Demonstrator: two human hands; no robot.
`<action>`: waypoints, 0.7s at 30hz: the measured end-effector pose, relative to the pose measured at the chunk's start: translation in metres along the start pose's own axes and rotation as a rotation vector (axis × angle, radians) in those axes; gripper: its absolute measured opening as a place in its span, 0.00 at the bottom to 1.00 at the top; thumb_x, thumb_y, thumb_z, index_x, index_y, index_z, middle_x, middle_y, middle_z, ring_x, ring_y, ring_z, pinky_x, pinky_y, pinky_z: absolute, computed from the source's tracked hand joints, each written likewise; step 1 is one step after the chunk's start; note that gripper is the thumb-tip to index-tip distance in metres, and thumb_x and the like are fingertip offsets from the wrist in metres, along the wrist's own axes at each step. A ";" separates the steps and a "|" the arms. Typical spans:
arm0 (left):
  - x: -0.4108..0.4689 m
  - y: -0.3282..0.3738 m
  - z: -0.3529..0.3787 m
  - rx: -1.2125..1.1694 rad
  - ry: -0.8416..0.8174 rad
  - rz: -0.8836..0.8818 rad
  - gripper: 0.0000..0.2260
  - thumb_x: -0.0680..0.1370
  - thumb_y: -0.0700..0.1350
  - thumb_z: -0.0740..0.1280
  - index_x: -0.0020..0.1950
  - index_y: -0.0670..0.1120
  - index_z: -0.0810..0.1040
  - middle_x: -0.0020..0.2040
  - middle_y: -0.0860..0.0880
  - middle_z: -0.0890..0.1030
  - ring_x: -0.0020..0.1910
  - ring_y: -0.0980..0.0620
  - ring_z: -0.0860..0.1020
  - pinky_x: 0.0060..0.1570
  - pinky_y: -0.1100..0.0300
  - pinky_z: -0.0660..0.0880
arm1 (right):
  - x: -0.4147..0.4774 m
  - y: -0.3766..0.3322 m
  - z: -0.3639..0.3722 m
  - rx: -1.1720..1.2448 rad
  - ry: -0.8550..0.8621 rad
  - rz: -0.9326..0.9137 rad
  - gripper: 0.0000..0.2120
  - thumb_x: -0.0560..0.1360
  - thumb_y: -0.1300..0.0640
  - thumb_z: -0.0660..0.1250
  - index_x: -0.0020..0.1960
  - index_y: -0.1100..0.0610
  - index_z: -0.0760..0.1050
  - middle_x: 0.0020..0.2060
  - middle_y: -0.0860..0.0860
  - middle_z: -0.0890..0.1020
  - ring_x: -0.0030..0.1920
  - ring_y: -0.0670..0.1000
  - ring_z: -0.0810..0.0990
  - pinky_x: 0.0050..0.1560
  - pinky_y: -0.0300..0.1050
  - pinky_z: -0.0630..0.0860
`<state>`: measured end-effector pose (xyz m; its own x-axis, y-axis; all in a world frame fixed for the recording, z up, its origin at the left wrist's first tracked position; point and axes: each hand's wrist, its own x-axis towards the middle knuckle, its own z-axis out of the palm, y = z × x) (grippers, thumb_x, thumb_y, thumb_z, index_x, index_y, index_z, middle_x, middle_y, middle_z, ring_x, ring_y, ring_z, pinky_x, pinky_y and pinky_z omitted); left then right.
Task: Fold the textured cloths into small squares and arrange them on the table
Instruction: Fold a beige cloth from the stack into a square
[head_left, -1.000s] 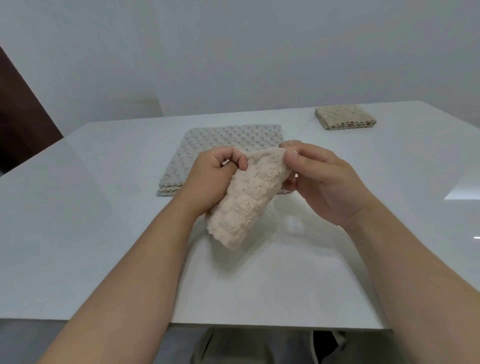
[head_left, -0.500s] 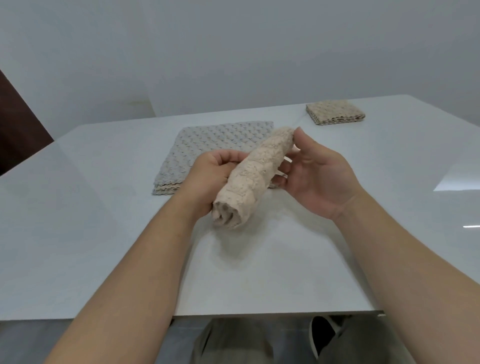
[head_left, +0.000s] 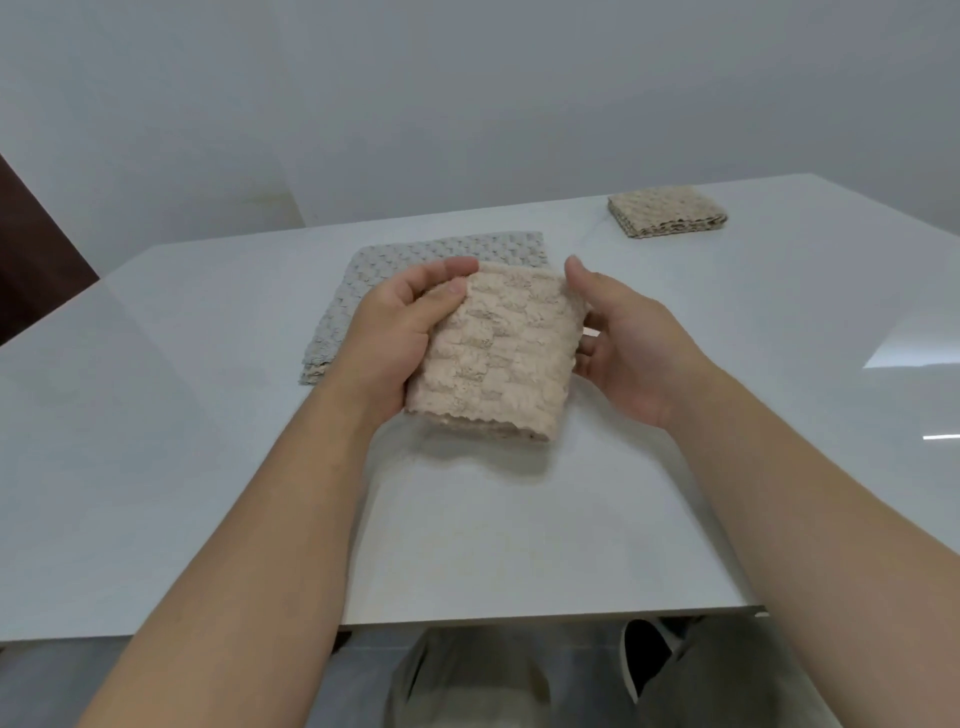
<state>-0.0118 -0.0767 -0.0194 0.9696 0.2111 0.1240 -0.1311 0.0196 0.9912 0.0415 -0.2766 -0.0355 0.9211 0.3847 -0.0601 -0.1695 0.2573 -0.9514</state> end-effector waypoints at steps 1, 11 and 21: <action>-0.001 -0.001 0.000 0.020 -0.007 0.036 0.09 0.81 0.38 0.68 0.58 0.47 0.83 0.52 0.48 0.87 0.51 0.50 0.85 0.48 0.55 0.82 | 0.000 0.001 0.001 -0.029 0.017 -0.015 0.10 0.80 0.46 0.68 0.48 0.53 0.78 0.44 0.50 0.83 0.42 0.53 0.81 0.43 0.47 0.77; -0.001 -0.008 0.005 0.148 -0.023 0.114 0.10 0.80 0.37 0.68 0.55 0.49 0.86 0.49 0.52 0.87 0.50 0.56 0.83 0.50 0.59 0.79 | 0.008 0.004 -0.006 -0.136 0.281 -0.265 0.11 0.77 0.57 0.74 0.56 0.57 0.76 0.35 0.49 0.85 0.34 0.46 0.81 0.38 0.43 0.77; 0.003 -0.017 0.004 0.259 0.055 0.291 0.17 0.78 0.48 0.71 0.67 0.53 0.78 0.66 0.53 0.80 0.66 0.53 0.78 0.67 0.46 0.75 | 0.000 -0.004 0.002 -0.005 0.115 0.014 0.24 0.77 0.41 0.70 0.66 0.54 0.72 0.53 0.55 0.84 0.39 0.52 0.85 0.43 0.48 0.81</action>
<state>-0.0055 -0.0799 -0.0352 0.8862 0.2237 0.4058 -0.3353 -0.2947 0.8948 0.0413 -0.2758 -0.0313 0.9529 0.2836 -0.1076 -0.1813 0.2482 -0.9516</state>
